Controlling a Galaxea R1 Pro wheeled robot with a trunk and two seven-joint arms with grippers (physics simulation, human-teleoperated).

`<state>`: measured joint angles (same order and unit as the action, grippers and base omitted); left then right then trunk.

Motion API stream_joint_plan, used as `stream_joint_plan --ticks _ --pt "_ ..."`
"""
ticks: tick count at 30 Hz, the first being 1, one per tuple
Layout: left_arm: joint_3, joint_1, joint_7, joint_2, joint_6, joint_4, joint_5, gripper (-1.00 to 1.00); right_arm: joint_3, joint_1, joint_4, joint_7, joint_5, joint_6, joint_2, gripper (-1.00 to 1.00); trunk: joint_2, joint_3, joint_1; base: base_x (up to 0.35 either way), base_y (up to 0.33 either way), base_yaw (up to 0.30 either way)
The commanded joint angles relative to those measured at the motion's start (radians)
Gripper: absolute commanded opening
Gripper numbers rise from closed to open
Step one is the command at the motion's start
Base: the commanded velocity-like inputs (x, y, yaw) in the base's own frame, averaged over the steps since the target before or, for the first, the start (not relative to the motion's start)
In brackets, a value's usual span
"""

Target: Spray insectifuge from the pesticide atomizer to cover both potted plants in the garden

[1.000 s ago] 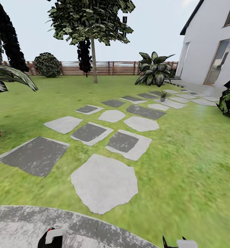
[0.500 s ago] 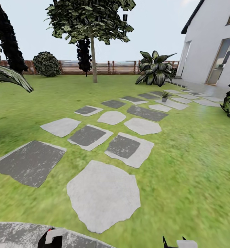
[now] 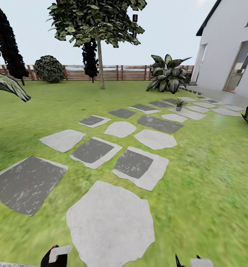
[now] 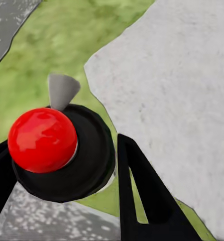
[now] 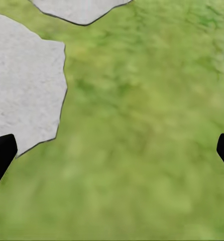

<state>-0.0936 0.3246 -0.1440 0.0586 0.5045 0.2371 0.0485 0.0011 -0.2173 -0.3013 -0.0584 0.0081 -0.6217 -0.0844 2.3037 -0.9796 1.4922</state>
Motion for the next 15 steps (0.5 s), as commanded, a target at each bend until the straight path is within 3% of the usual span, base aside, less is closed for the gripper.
stream_joint_plan --ticks 1,15 --pt "-0.004 0.001 -0.002 0.0 0.003 -0.001 0.005 -1.0 0.0 -0.001 0.001 -0.003 0.001 -0.003 0.0 1.0 0.0 -0.001 0.0 0.336 0.0 0.0" --pt "-0.004 0.001 -0.002 0.0 0.003 -0.001 0.006 -1.0 0.002 -0.001 0.001 -0.003 0.001 -0.003 0.0 1.0 0.0 -0.001 0.0 0.336 0.0 0.0"
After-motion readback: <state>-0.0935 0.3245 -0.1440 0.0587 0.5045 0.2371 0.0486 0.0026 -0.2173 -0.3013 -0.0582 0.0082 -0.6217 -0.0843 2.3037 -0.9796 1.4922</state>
